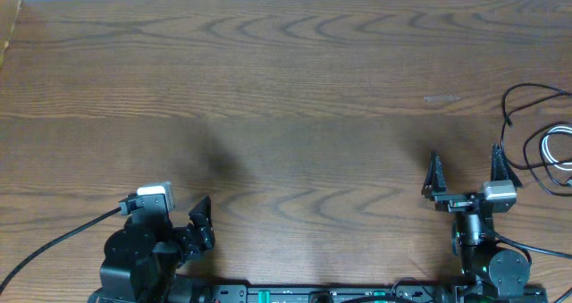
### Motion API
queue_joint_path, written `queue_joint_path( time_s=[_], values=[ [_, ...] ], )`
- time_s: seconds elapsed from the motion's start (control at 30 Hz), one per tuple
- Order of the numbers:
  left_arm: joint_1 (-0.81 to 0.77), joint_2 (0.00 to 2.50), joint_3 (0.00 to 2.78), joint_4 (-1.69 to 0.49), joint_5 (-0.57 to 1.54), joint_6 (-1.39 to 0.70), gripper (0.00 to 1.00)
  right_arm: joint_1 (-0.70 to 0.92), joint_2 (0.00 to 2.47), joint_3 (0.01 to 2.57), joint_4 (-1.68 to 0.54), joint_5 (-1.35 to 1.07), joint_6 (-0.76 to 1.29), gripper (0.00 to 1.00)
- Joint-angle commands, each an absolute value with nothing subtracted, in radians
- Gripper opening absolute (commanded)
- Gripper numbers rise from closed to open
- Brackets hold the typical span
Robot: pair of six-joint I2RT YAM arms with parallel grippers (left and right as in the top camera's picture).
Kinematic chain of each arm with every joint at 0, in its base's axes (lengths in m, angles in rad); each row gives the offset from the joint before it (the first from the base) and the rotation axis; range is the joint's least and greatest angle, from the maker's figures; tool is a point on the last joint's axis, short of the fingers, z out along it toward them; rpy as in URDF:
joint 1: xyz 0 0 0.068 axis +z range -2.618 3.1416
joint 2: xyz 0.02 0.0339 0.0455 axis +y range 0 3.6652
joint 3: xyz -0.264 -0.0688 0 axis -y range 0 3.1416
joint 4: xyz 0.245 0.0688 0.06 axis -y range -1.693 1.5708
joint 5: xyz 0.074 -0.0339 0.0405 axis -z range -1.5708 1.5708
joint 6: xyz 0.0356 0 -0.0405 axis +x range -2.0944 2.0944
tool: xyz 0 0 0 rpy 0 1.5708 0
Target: Untangle cables
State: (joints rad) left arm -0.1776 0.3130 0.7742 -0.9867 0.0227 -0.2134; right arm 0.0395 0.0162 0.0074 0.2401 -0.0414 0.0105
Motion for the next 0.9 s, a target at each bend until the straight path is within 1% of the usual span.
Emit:
queue_joint_path(
  time_s=[0.0,0.17,0.23,0.3,0.87],
  values=[
    [-0.175,0.311,0.774,-0.986,0.014,-0.226,0.80,0.031,0.005,0.005,0.237,0.024,0.006,0.99],
    [-0.175,0.311,0.774,-0.986,0.014,-0.226,0.80,0.031,0.005,0.005,0.121,0.062,0.006,0.99],
    [-0.175,0.311,0.774,-0.986,0.014,-0.226,0.80,0.031,0.005,0.005,0.017,0.061,0.008,0.99],
    [-0.175,0.311,0.774,-0.986,0.014,-0.226,0.80,0.031,0.005,0.006,-0.080,0.059,0.056,0.99],
    [-0.175,0.311,0.774,-0.986,0.014,-0.226,0.81,0.031,0.005,0.005,-0.072,0.043,0.083,0.99]
  ],
)
